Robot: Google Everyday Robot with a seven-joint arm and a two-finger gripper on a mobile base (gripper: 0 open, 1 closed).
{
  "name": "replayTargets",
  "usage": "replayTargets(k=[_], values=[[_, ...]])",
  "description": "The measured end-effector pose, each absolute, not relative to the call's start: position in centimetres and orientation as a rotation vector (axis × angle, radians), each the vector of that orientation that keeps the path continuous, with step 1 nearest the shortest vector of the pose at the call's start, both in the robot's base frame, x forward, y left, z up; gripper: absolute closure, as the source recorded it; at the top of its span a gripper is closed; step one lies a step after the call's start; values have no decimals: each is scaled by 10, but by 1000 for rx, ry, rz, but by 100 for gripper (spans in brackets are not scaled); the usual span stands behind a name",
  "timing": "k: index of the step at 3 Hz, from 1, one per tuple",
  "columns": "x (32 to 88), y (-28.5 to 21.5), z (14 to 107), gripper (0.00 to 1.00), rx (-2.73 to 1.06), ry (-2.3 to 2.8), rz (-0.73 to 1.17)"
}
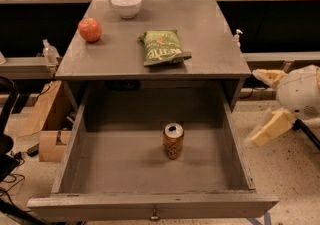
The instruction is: Pick orange can from top drawer and place on counter
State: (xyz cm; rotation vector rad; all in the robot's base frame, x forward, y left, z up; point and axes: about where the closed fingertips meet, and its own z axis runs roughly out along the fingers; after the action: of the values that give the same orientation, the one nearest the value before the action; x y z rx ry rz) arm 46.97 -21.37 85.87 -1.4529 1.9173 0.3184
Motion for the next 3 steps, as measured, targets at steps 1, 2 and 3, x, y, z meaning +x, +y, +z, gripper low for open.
replayTargets(k=[1, 2, 3], values=[[479, -197, 820, 0, -1321, 1800, 460], [475, -181, 797, 0, -1311, 1784, 517], [477, -175, 791, 0, -1312, 1790, 526]])
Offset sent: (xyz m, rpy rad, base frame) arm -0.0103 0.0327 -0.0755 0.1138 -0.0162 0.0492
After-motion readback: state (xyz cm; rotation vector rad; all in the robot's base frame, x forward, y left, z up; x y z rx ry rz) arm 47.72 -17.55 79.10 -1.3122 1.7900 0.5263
